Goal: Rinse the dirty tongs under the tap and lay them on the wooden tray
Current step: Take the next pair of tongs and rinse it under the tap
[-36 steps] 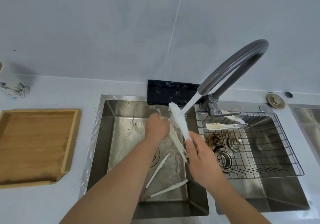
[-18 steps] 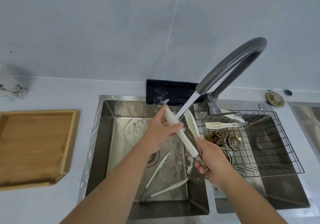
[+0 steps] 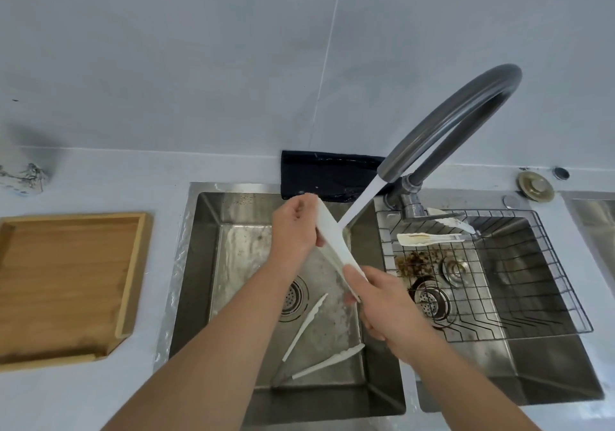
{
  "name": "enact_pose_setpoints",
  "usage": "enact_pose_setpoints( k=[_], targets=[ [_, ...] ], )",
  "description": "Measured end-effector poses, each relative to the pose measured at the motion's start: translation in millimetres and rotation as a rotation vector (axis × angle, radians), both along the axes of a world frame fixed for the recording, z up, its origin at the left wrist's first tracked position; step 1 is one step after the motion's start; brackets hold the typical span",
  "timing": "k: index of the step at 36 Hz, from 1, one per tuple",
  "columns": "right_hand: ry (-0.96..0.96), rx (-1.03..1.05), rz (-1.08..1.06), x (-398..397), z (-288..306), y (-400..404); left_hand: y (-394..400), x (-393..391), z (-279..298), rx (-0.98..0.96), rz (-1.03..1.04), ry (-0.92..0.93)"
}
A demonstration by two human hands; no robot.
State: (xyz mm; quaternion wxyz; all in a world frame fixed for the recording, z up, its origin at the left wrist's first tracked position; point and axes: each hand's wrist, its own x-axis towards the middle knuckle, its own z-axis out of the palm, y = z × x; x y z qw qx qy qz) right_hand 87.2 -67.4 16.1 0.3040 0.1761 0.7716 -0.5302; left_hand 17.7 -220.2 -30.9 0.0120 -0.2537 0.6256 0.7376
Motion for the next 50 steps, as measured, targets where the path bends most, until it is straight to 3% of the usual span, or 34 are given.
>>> enact_pose_setpoints(
  k=[3, 8, 13, 18, 24, 28, 30, 32, 35, 38, 44, 47, 50],
  targets=[
    [0.07, 0.056, 0.021, 0.4, 2.5, -2.0, -0.6, -0.3, 3.6, 0.019, -0.052, 0.018],
    [0.086, 0.072, 0.013, -5.0, 4.5, -2.3, -2.6, 9.5, 0.5, 0.065, -0.391, 0.007],
    [0.079, 0.066, 0.045, -7.8, 6.2, -5.6, -0.9, 8.8, 0.7, 0.162, -0.357, 0.017],
    [0.096, 0.103, 0.099, -15.6, 8.7, -7.3, 5.4, 8.8, 2.5, 0.138, -0.496, 0.024],
    [0.162, 0.314, 0.313, -15.0, 9.7, -9.5, 5.0, 9.0, 6.7, -0.013, -0.396, 0.022],
    [0.195, 0.365, 0.374, -9.0, 8.1, -8.8, 7.9, 2.0, 6.7, 0.036, -0.184, -0.049],
    [0.2, 0.373, 0.394, -2.9, 9.7, -6.7, 2.4, -4.9, 6.6, -0.034, -0.051, -0.092],
    [0.177, 0.342, 0.368, 2.8, 11.1, -2.3, -5.0, -10.5, 3.9, -0.086, 0.001, -0.091],
    [0.105, 0.242, 0.255, 6.0, 12.7, 5.6, -10.6, -11.2, 3.8, -0.145, -0.084, -0.041],
    [0.045, 0.21, 0.193, 8.2, 12.7, 8.6, -12.0, -7.3, 6.6, -0.059, -0.142, -0.006],
    [-0.155, -0.092, -0.03, 1.4, 16.6, 4.1, 4.5, 7.8, 2.1, 0.028, -0.464, 0.028],
    [-0.176, -0.126, -0.014, -0.6, 12.2, 6.0, 8.9, 11.6, 4.6, 0.181, -0.422, 0.081],
    [-0.202, -0.171, -0.014, 0.0, 10.1, 11.8, 6.9, 10.9, 7.2, 0.123, -0.356, 0.126]
  ],
)
